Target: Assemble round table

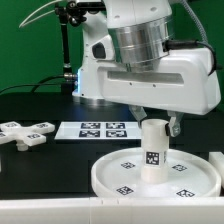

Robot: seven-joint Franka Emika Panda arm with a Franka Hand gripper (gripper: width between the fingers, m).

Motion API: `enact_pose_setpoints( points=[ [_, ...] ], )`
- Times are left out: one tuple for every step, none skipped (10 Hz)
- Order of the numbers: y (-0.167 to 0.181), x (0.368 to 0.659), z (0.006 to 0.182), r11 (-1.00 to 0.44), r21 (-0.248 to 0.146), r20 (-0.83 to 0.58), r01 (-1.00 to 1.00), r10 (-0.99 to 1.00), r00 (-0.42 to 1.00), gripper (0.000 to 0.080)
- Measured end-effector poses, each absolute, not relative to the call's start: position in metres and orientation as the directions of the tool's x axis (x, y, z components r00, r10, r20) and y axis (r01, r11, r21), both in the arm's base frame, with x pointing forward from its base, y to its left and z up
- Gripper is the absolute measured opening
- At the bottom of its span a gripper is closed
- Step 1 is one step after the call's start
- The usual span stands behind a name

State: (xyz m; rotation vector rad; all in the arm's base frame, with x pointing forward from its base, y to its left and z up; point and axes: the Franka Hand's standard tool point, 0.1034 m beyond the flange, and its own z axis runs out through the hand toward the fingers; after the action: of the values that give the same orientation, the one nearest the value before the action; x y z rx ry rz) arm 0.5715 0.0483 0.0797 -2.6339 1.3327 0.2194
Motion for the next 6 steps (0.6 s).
enact_pose_setpoints(
  points=[
    [0.0492,0.5718,0.0798,-0.541,-0.084,-0.216,-0.837,-0.81,0.545,0.0409],
    [0.0499,0.5721,0.08,-0.51,-0.078,-0.219,-0.857,-0.83,0.514,0.0409],
    [0.051,0.5724,0.0802,-0.459,-0.067,-0.223,-0.886,-0.858,0.462,0.0409],
    [0.0518,0.5725,0.0803,-0.441,-0.062,-0.224,-0.895,-0.868,0.444,0.0409],
    [0.0539,0.5732,0.0807,-0.371,-0.05,-0.231,-0.927,-0.899,0.372,0.0409],
    [0.0548,0.5739,0.081,-0.309,-0.039,-0.236,-0.95,-0.921,0.309,0.0409]
  ],
)
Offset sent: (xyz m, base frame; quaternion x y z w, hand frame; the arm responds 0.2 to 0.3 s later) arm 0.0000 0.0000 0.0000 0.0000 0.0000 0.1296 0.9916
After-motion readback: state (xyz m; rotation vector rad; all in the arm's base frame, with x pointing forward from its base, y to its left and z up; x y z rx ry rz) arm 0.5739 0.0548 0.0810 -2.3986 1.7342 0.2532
